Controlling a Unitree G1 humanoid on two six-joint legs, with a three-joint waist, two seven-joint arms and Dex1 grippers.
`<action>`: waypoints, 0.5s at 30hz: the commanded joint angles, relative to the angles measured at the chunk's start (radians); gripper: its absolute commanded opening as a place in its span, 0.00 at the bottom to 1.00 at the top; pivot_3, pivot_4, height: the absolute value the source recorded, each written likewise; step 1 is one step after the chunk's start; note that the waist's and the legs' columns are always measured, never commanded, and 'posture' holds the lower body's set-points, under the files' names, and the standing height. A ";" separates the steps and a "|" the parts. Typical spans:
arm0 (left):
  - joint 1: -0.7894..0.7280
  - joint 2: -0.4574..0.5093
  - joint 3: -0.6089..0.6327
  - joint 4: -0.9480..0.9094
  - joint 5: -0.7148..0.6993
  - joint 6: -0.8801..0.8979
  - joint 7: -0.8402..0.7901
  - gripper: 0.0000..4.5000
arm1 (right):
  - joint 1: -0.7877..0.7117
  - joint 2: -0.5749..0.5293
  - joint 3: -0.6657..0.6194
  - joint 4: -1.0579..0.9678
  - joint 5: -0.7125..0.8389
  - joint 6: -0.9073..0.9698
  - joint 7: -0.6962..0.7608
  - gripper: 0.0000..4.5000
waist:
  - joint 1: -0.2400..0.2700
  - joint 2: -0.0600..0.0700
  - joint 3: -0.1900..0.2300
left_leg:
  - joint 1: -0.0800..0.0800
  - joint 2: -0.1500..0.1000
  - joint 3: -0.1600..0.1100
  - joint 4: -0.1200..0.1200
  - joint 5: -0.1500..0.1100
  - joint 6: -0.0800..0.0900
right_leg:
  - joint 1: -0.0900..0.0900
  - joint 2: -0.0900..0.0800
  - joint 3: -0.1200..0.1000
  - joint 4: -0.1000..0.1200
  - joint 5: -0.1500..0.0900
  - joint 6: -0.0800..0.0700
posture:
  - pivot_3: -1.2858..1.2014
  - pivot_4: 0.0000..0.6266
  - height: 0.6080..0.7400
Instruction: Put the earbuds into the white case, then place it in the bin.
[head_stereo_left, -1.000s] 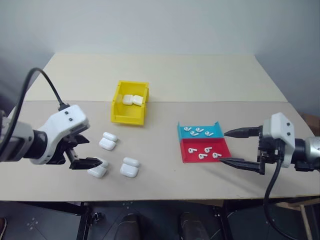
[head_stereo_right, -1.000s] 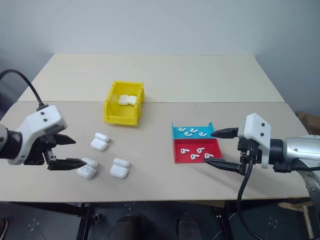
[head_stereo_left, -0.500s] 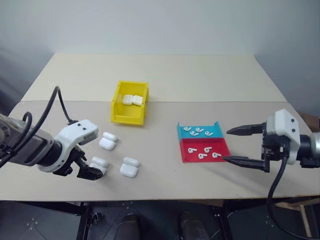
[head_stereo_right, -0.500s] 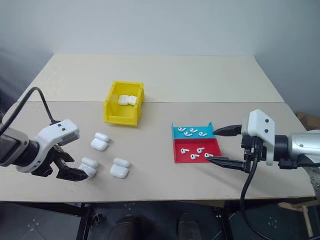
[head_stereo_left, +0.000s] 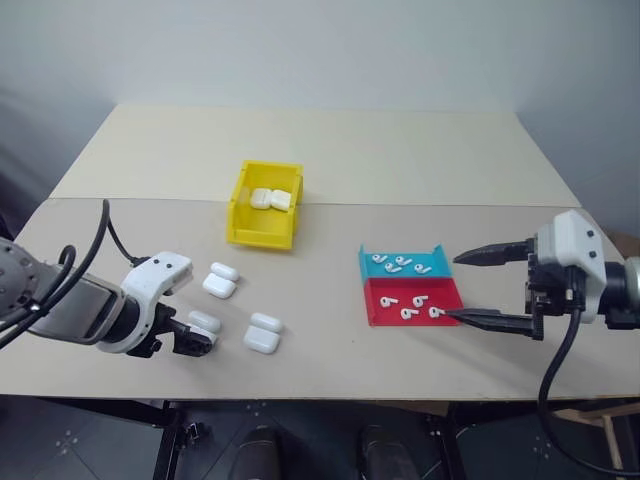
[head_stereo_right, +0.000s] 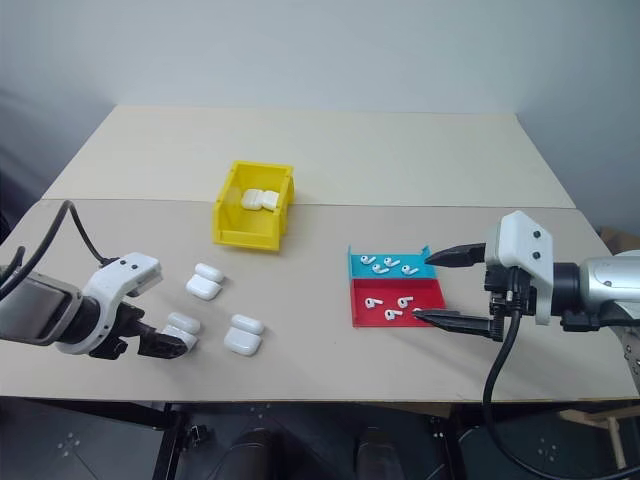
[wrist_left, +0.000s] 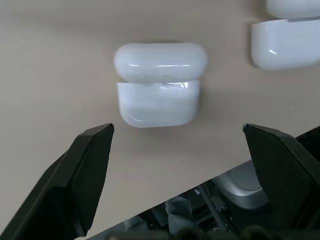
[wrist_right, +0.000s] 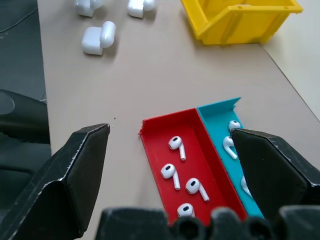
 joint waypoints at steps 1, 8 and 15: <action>-0.024 -0.032 -0.019 0.028 -0.009 0.000 0.046 1.00 | 0.013 0.006 -0.041 -0.038 0.031 0.011 -0.018 1.00 | 0.003 0.000 0.000 | 0.000 0.000 0.000 0.000 0.000 0.000 | 0.000 0.000 0.000 0.000 0.000 0.000 | 0.52 0.24 1.00; -0.087 -0.143 -0.089 0.119 -0.009 0.037 0.155 1.00 | 0.046 0.021 -0.051 -0.084 0.045 0.026 -0.061 1.00 | 0.003 0.000 0.000 | 0.000 0.000 -0.001 0.000 0.000 0.000 | 0.001 0.000 0.000 0.000 0.000 0.000 | 0.52 0.24 1.00; -0.162 -0.238 -0.157 0.216 -0.009 0.094 0.249 1.00 | 0.066 0.031 -0.057 -0.117 0.062 0.037 -0.098 1.00 | 0.002 0.000 0.000 | 0.000 -0.001 -0.001 0.001 0.000 0.000 | 0.001 0.000 0.000 0.000 0.000 0.000 | 0.52 0.24 1.00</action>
